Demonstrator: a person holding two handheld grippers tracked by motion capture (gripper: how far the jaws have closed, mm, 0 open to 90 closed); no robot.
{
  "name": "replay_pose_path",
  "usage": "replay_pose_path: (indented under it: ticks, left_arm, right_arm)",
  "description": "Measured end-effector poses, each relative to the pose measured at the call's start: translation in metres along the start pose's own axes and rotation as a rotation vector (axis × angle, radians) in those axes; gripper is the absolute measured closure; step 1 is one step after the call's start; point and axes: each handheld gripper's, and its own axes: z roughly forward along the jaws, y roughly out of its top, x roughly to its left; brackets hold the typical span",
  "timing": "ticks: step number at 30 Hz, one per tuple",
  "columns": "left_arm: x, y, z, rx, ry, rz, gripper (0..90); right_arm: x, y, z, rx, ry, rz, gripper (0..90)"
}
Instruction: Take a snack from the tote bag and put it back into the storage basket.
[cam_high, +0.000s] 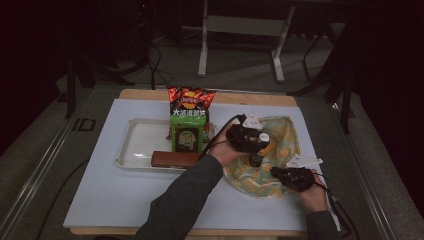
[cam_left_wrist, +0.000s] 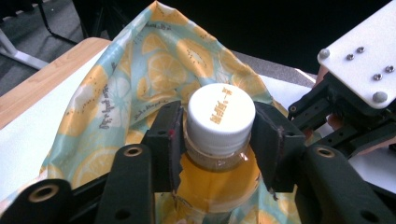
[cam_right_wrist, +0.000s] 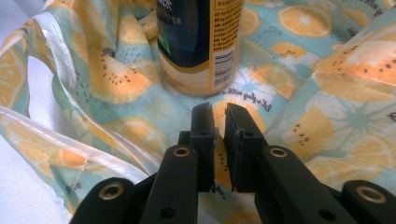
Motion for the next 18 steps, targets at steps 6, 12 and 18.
replay_pose_path:
  ticks: [6, 12, 18]
  left_arm:
    - [-0.0024, 0.0011, -0.0008, 0.006, 0.016, 0.015, 57.8]
    - [-0.0052, 0.0022, -0.0002, 0.007, 0.031, 0.013, 58.1]
    - [-0.007, 0.0039, -0.0004, 0.018, 0.041, 0.003, 58.2]
  right_arm:
    - [-0.0007, -0.0001, -0.0005, 0.0, 0.002, 0.0, 81.9]
    - [-0.0008, -0.0003, -0.0005, 0.0, 0.004, -0.002, 81.9]
    - [-0.0008, -0.0004, -0.0006, 0.002, 0.004, -0.004, 81.8]
